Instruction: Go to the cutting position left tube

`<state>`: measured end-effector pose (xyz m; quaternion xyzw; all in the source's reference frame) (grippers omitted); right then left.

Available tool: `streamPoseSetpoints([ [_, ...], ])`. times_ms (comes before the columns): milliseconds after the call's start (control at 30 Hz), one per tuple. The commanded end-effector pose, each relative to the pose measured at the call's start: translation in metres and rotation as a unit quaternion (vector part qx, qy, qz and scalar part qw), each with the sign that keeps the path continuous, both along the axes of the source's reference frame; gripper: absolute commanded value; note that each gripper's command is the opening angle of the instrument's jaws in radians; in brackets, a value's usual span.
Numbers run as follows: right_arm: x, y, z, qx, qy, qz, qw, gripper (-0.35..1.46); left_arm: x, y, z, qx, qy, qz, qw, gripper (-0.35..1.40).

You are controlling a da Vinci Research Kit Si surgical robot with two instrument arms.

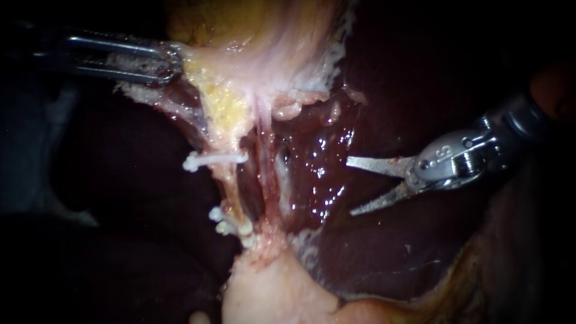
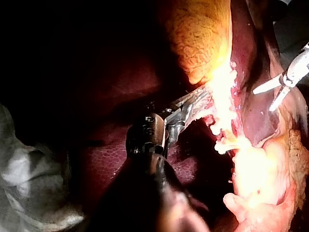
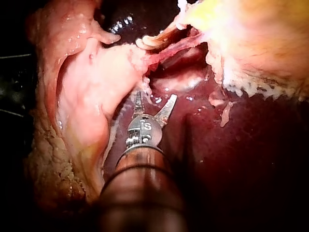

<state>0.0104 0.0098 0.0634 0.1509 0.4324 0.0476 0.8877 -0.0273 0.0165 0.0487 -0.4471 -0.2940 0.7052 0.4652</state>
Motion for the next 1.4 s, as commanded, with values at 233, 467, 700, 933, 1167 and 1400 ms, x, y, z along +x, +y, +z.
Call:
streamPoseSetpoints([
  [233, 0.0029, -0.0015, -0.0018, 0.027, 0.018, -0.003, 0.9995, 1.43, -0.0002, -0.0002, 0.0003, -0.001, 0.001, -0.001, 1.0000, -0.35],
  [467, 0.0058, -0.0022, -0.0024, 0.048, 0.026, 0.001, 0.9985, 1.43, -0.0003, -0.0003, 0.0003, -0.001, 0.001, -0.001, 1.0000, -0.35],
  [700, 0.0085, -0.0031, -0.0011, 0.080, 0.023, 0.013, 0.9965, 1.41, -0.0004, -0.0004, 0.0004, -0.002, 0.002, -0.002, 1.0000, -0.35],
  [933, 0.0109, -0.0035, 0.0000, 0.113, 0.021, 0.019, 0.9932, 1.41, -0.0005, -0.0005, 0.0003, -0.002, 0.002, -0.002, 1.0000, -0.35],
  [1167, 0.0121, -0.0035, 0.0020, 0.120, 0.019, 0.020, 0.9924, 1.41, -0.0005, -0.0005, 0.0002, -0.002, 0.002, -0.002, 1.0000, -0.35],
  [1400, 0.0118, -0.0028, 0.0039, 0.124, 0.018, 0.021, 0.9919, 1.41, -0.0005, -0.0006, 0.0002, -0.002, 0.002, -0.002, 1.0000, -0.35],
])
